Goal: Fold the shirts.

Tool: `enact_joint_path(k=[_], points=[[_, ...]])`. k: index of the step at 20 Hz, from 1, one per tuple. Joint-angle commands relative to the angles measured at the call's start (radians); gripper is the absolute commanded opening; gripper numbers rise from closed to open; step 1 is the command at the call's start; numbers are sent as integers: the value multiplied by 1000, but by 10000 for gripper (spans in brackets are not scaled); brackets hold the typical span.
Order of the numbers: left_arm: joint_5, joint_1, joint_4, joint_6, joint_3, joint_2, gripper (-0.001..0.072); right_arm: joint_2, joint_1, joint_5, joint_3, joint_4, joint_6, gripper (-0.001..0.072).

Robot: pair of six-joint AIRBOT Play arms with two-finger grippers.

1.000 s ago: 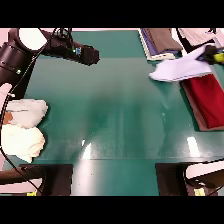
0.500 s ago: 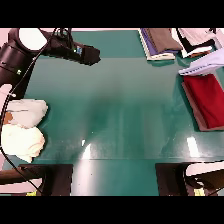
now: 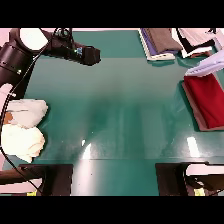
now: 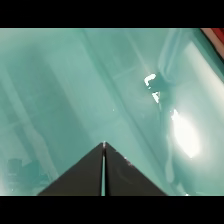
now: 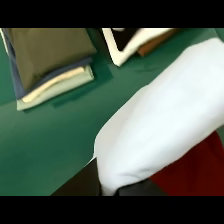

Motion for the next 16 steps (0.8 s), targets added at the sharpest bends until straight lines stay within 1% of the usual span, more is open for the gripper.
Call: enact_joint_path(k=[1,3,5,8,10,11,12,13,14,16], points=[[-19,0,2,0,0,-1,28,128,-38,30,-171,-39,9,21],[-18,0,1,0,0,-1,28,211,-73,54,-301,-43,9,21],[-18,0,1,7,0,-1,28,292,-111,68,-438,-83,15,21],[-18,0,1,19,0,-1,28,409,-173,69,-666,-137,18,22],[-20,0,1,19,0,-1,28,475,-222,69,-812,-146,18,25],[-19,0,1,25,0,-1,28,502,-249,67,-876,-146,18,72],[-18,0,3,28,0,-1,28,523,-278,59,-934,-146,18,260],[-15,0,5,30,0,-1,28,540,-308,42,-987,-144,18,486],[-15,0,5,35,0,-1,28,546,-336,37,-1021,-143,18,620],[-18,0,5,51,0,-1,28,546,-374,50,-1025,-142,40,626]])
